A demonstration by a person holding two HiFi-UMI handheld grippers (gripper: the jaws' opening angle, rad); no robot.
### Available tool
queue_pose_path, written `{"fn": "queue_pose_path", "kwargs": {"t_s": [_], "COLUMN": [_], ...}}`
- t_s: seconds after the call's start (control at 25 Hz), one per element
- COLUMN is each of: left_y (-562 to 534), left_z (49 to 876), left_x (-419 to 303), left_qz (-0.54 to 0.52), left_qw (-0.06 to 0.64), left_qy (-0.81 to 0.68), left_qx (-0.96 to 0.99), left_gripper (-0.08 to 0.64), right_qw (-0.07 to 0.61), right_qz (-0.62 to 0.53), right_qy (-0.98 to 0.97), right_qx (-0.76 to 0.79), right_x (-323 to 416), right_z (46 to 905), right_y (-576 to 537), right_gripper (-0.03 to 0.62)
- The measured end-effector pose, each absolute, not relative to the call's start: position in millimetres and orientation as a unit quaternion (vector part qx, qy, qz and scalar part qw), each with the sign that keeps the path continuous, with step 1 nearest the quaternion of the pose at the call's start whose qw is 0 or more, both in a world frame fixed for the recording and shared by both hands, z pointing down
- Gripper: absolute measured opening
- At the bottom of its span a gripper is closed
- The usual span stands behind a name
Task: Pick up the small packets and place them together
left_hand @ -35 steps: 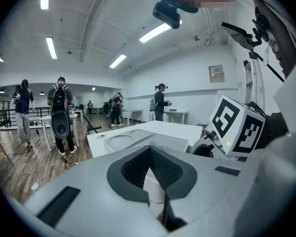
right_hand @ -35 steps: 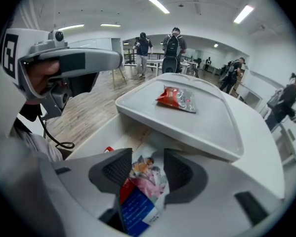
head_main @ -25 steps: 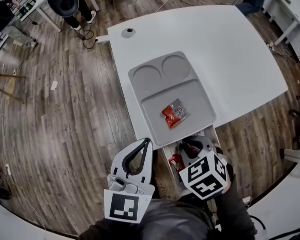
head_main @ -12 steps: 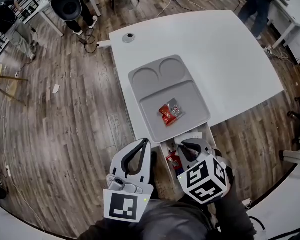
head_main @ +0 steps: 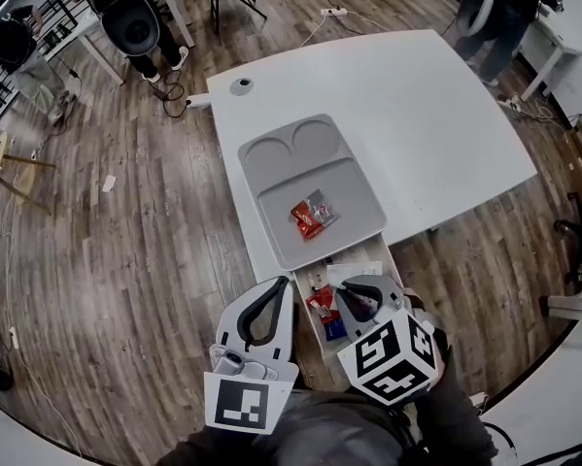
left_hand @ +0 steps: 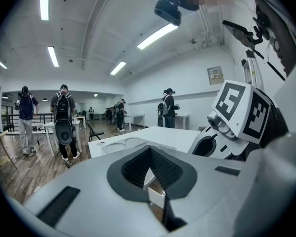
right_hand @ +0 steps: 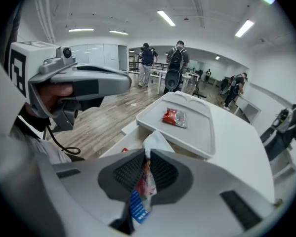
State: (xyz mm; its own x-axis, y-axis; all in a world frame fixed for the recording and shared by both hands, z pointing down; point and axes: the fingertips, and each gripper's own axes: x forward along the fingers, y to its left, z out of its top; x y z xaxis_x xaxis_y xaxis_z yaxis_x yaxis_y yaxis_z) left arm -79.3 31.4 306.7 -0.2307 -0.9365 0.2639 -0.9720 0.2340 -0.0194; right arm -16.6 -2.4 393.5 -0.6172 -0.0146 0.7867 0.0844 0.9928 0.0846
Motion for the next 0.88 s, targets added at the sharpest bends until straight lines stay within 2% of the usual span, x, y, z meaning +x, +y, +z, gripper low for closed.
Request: {"fn": "queue_pose_path", "kwargs": {"t_s": [0.24,0.56,0.88], "left_y": [25,34,47], "left_z": [296,281,302], "left_x": [-83,-119,-154], "left_qz": [0.078,0.072,0.077], "left_qw": [0.095,0.089,0.110], "left_qy": [-0.787,-0.809,-0.822], "left_qx": [0.605,0.576,0.553], "left_gripper": [0.000,0.000,0.000], "right_qw": [0.414,0.377,0.379], "right_qz": [-0.058,-0.090,-0.082], "right_qy": [-0.908,-0.922,-0.922], "right_qx": [-0.037,-0.023,0.004], "right_x": [-28,-85,-124], "right_z": [369,332,353], "right_y": [-6,-40,-77], "right_gripper": [0.038,0.038,0.055]}}
